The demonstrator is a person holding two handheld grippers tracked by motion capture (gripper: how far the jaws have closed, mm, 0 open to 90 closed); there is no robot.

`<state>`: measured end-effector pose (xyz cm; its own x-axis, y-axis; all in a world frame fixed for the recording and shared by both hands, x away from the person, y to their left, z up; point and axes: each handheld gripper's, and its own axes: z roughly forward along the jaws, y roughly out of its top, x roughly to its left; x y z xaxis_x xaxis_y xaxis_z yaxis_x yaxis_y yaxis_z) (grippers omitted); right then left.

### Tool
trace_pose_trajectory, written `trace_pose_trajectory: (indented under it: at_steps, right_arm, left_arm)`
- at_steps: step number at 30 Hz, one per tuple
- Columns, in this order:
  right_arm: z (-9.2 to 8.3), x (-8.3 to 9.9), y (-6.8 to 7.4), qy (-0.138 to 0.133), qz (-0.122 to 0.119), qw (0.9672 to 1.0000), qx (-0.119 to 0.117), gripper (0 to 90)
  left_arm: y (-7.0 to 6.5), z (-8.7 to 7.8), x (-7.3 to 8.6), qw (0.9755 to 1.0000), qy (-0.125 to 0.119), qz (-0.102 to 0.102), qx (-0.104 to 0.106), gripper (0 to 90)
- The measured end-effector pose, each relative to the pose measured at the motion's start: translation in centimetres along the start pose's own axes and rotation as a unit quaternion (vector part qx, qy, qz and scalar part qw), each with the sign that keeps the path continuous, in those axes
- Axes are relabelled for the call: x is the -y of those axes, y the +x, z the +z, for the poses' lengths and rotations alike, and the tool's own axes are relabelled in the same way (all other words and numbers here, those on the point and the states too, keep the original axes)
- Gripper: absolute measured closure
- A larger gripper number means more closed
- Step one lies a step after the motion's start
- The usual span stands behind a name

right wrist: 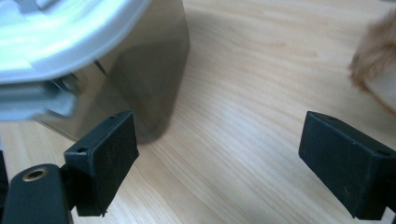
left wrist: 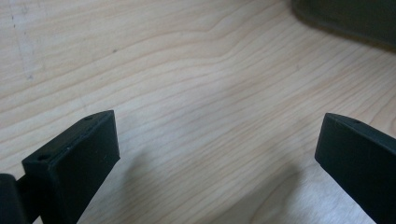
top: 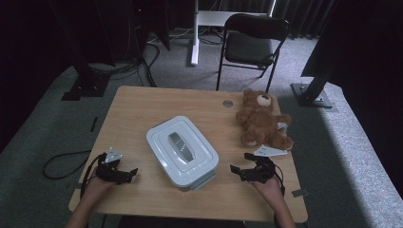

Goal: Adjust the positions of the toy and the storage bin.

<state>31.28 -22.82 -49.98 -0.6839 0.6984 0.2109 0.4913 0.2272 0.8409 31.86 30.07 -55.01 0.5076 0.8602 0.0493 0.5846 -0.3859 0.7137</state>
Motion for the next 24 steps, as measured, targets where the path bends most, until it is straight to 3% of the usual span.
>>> trace_pose_trajectory:
  at_steps: [13, 24]
  right_arm:
    - [-0.4, -3.3, 1.8, -0.024, -0.011, 0.9997, -0.003, 10.9]
    - [1.5, -8.1, 4.8, -0.032, -0.033, 0.9988, -0.019, 10.9]
  left_arm:
    - [0.6, 0.3, 0.7, 0.9999, 0.011, 0.0, 0.007, 0.3]
    - [0.6, 0.3, 0.7, 0.9999, 0.01, 0.002, 0.008, 0.3]
